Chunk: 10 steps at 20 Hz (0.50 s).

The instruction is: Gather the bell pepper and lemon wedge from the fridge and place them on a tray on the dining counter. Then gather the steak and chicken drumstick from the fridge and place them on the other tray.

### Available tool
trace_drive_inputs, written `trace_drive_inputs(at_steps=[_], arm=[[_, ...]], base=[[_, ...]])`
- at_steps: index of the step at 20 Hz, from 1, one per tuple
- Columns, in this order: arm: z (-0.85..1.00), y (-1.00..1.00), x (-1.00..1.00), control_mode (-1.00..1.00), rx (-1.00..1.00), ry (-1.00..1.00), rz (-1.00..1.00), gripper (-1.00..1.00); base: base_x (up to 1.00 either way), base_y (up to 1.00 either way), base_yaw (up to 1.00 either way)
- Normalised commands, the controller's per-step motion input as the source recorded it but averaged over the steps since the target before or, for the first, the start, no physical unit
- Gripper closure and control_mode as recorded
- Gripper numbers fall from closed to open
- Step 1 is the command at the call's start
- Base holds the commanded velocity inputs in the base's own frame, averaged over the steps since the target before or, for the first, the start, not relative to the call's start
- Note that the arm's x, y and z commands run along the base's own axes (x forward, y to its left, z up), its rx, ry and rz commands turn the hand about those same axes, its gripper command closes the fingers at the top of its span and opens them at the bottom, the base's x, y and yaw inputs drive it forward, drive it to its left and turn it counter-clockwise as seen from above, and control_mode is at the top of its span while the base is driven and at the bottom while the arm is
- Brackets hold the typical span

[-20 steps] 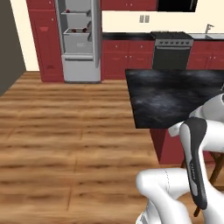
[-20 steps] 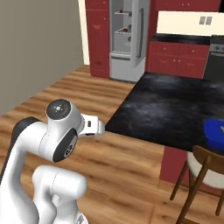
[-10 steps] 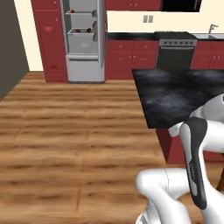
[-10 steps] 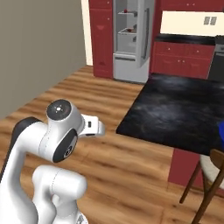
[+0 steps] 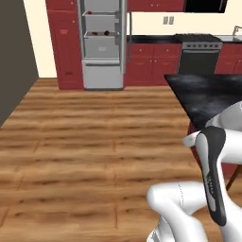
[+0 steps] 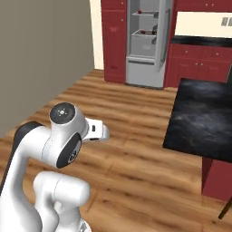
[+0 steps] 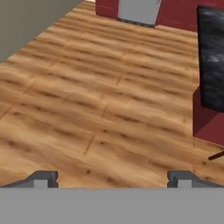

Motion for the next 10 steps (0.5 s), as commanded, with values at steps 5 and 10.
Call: trace_drive_inputs(at_steps=[5,10], arm=[[0.00,0.00,0.00,1.00,0.00,0.00,0.00,-1.00],[0.00,0.00,0.00,1.00,0.00,0.00,0.00,-1.00]], base=[[0.71,0.88,-0.10],[0.97,0.36,-0.08]])
